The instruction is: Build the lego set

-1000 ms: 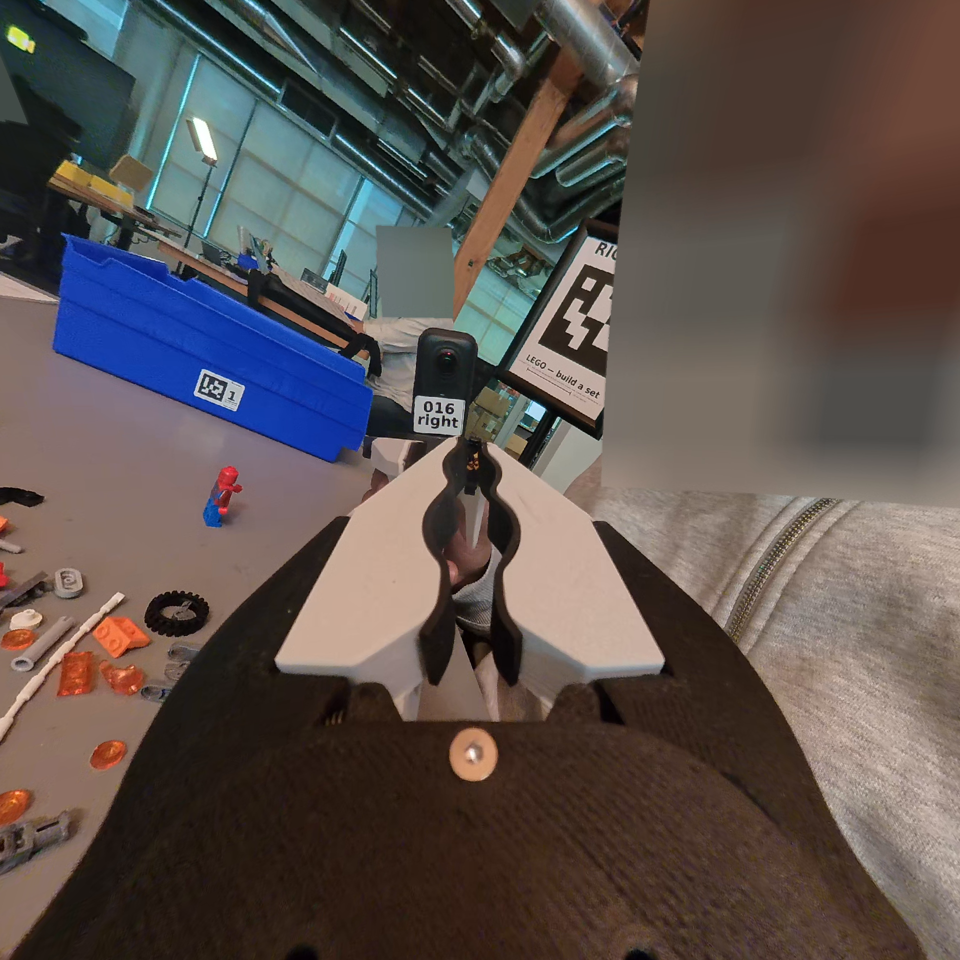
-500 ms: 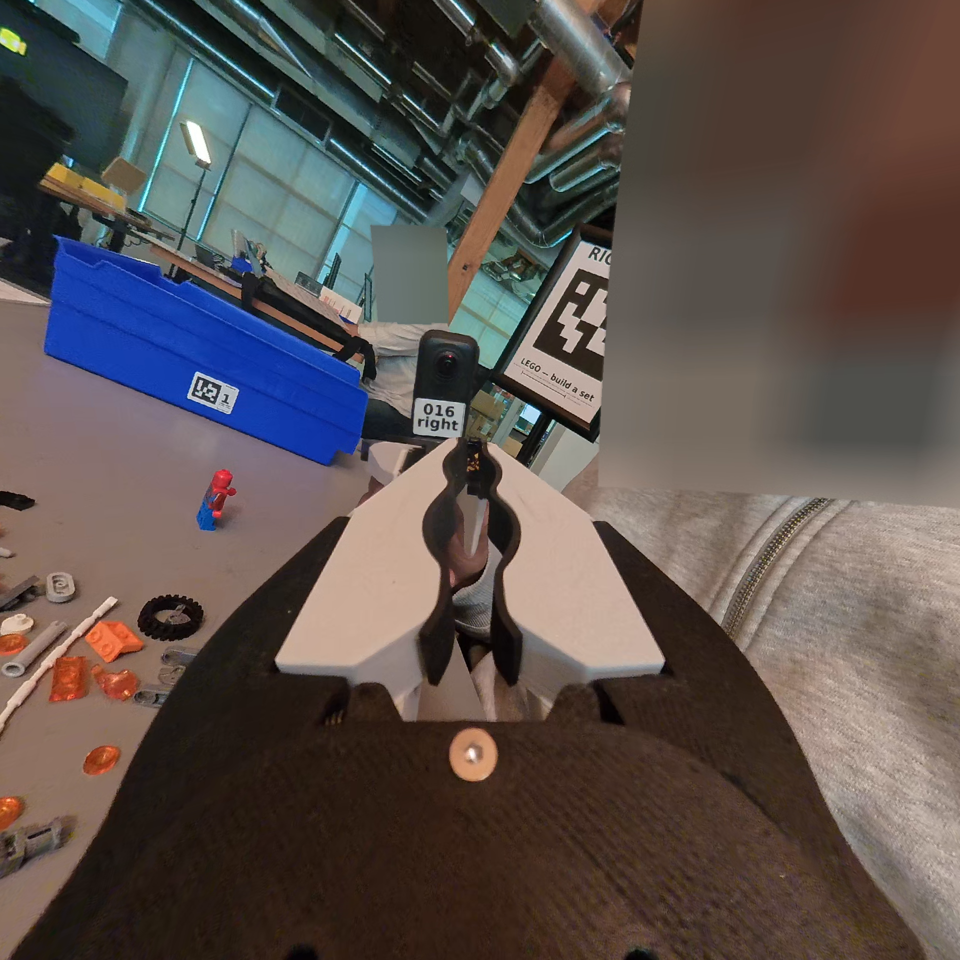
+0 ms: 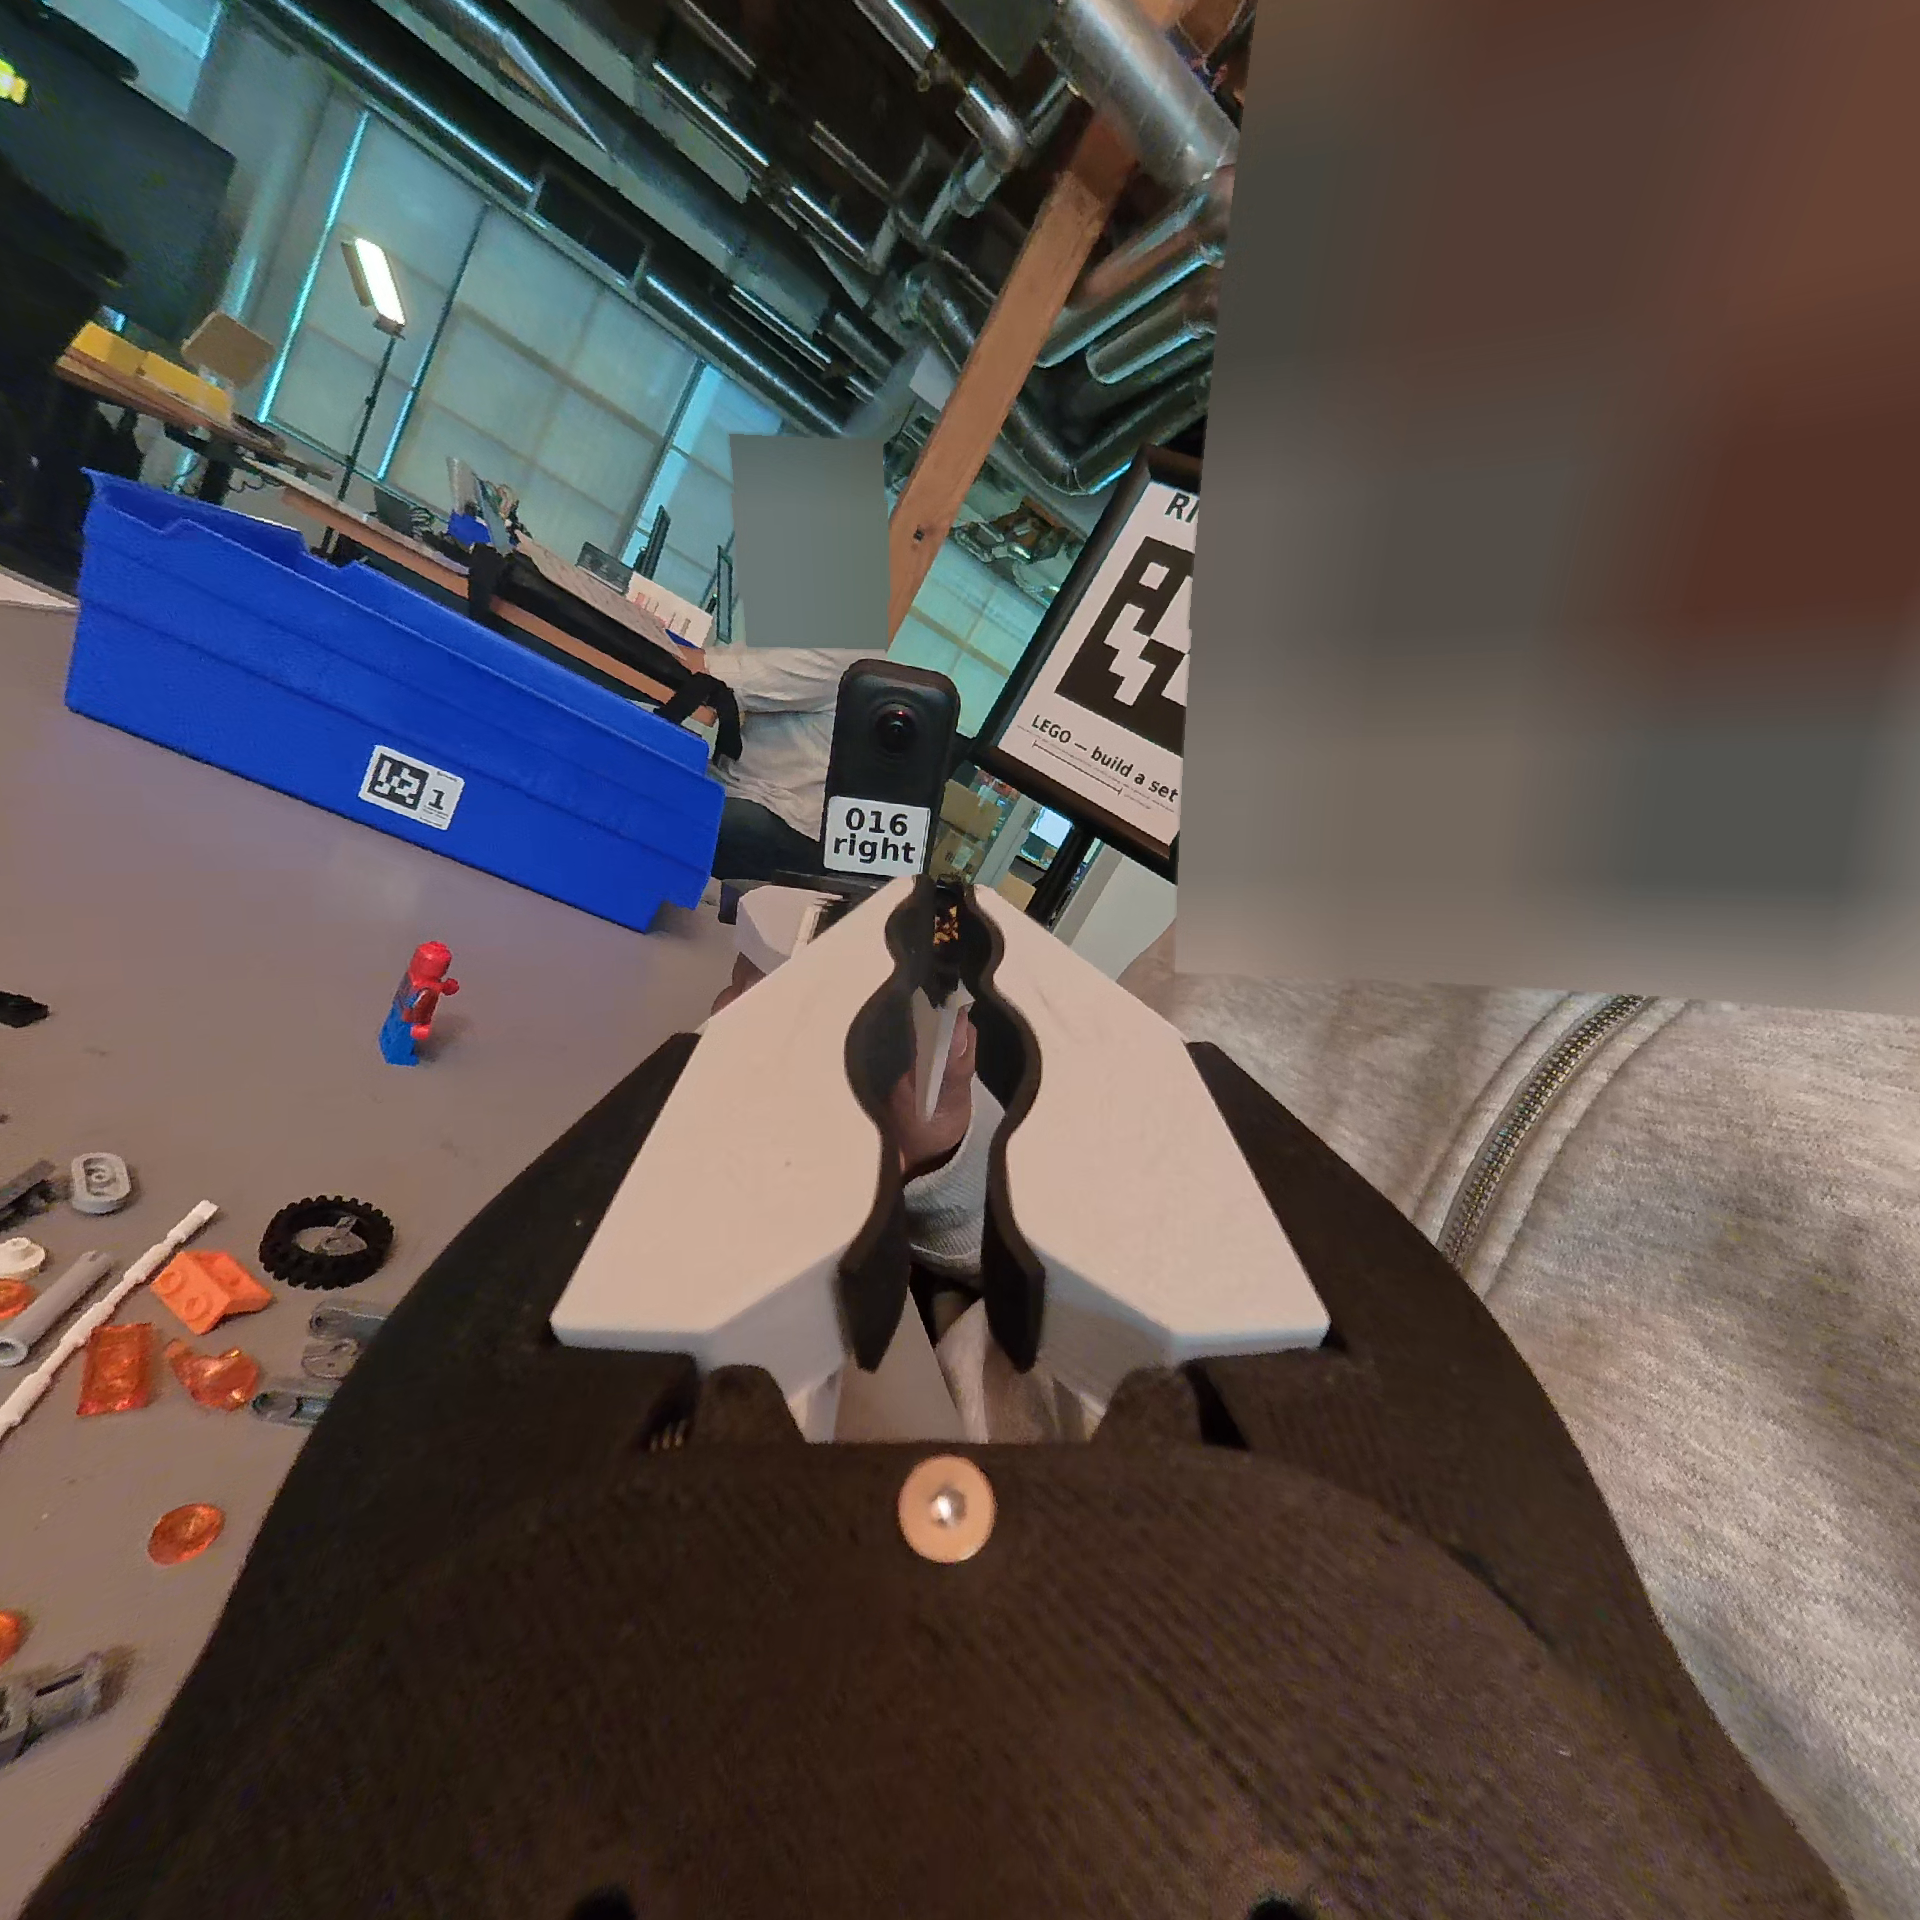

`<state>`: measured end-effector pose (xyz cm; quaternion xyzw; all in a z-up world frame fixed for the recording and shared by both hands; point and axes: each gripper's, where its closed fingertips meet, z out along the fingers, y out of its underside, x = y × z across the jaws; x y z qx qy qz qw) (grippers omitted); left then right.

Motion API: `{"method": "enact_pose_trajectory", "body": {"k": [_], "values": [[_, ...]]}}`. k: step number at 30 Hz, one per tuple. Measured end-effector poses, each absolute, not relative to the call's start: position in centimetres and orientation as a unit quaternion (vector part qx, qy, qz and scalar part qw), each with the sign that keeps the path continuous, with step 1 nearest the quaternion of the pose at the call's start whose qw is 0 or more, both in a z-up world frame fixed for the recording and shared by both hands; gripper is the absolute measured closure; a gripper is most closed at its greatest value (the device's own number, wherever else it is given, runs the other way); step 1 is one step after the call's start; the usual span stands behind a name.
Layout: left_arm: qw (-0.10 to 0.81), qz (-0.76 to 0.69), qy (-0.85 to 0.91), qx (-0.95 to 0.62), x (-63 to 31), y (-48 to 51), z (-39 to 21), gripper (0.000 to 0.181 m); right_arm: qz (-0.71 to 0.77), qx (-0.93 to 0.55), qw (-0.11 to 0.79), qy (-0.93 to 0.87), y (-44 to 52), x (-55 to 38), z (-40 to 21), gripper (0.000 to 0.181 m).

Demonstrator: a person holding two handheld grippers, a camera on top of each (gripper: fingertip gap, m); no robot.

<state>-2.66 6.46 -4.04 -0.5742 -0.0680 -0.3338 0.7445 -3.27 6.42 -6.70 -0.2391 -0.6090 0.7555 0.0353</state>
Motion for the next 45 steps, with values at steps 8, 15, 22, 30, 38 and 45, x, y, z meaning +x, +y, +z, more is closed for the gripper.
{"method": "enact_pose_trajectory", "body": {"k": [8,15,22,30,38,45], "values": [[0.737,-0.326,-0.096,-0.584,-3.5,6.7,-4.8,0.181,0.733,-0.217,0.167,-0.622,7.4,-3.9,-6.6,0.154],[0.692,-0.308,-0.159,-0.633,-5.0,7.6,-7.7,0.181,0.656,-0.139,0.303,-0.677,7.0,-3.3,-7.8,0.15],[0.659,-0.347,-0.178,-0.643,-4.7,8.1,-9.1,0.181,0.591,-0.104,0.338,-0.725,7.8,-3.5,-9.8,0.145],[0.639,-0.348,-0.182,-0.662,-4.5,8.5,-9.9,0.181,0.491,-0.068,0.437,-0.75,7.4,-4.2,-11.4,0.153],[0.647,-0.357,-0.173,-0.651,-4.2,8.5,-9.4,0.181,0.482,-0.063,0.459,-0.744,7.7,-4.2,-11.2,0.18],[0.646,-0.354,-0.177,-0.653,-4.4,8.5,-9.5,0.181,0.503,-0.071,0.437,-0.742,7.5,-4.1,-11.1,0.173]]}}
